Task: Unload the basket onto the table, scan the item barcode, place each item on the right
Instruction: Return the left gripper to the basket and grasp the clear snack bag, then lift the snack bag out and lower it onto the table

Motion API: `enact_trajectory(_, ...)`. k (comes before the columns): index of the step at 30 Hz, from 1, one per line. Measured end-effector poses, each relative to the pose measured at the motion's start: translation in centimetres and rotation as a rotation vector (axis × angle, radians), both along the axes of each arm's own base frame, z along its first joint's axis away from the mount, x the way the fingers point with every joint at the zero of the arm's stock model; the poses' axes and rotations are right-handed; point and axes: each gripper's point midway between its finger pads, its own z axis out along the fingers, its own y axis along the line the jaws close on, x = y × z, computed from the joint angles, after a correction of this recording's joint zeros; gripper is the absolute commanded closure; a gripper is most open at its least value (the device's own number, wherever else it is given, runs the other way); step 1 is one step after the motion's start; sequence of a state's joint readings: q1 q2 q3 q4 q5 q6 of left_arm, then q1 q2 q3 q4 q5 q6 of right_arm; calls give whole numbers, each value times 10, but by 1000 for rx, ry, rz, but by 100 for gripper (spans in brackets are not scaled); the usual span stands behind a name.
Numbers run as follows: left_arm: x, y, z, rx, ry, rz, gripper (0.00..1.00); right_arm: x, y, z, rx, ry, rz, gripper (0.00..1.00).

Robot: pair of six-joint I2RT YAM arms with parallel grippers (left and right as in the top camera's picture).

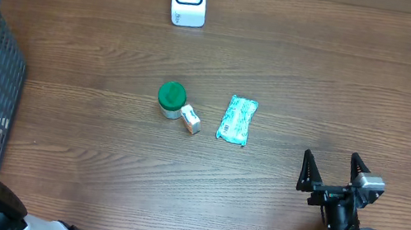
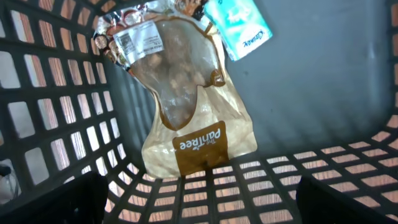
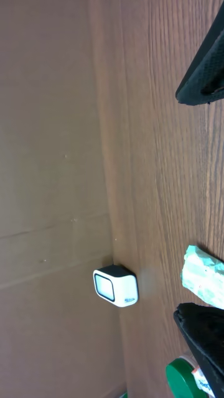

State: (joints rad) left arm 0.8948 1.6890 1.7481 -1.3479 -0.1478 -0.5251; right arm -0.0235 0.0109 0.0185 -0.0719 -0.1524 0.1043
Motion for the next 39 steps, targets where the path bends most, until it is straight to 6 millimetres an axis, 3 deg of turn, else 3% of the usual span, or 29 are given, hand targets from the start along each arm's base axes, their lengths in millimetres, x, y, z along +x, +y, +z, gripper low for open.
enact_trajectory(11,-21,5,-46,-22,92,39,0,0,0,0,0,0,0,0)
enact_trajectory(19,-25,10,-79,-12,110,23,0,0,0,0,0,0,0,0)
enact_trajectory(27,-31,2,-137,-43,141,-1,1,0,0,0,0,0,0,0)
enact_trajectory(36,-16,9,-185,-105,143,-60,0,0,0,0,0,0,0,0)
enact_trajectory(39,-12,13,-184,-92,127,-68,12,0,0,0,0,0,0,0)
